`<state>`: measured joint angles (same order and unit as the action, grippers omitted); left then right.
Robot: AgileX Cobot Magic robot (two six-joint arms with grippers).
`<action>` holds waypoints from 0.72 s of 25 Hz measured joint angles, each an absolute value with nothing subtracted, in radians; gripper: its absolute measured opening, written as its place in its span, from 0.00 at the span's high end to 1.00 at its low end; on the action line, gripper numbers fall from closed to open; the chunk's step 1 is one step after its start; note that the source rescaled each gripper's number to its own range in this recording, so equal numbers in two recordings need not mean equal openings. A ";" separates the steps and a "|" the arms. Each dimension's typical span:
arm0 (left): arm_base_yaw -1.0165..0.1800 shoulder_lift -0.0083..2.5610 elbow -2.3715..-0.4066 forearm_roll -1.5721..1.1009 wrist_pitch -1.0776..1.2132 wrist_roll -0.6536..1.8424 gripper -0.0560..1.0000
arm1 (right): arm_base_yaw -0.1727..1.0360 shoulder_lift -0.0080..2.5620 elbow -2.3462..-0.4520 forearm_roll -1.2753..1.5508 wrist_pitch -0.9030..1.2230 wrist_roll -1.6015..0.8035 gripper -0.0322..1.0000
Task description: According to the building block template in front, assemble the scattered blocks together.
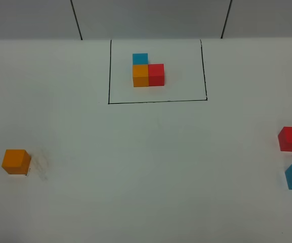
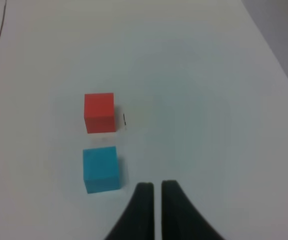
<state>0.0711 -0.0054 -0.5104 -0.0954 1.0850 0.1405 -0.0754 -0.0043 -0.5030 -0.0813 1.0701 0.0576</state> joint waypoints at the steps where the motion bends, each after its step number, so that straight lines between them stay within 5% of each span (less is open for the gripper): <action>1: 0.071 -0.005 -0.510 -0.095 1.085 0.141 0.95 | -0.075 -0.004 -0.503 -0.081 1.070 0.058 0.97; 18: 0.071 -0.005 -0.510 -0.095 1.085 0.141 0.95 | -0.075 -0.004 -0.503 -0.081 1.070 0.058 0.97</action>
<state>0.0711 -0.0054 -0.5104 -0.0954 1.0850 0.1405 -0.0754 -0.0043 -0.5030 -0.0813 1.0701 0.0576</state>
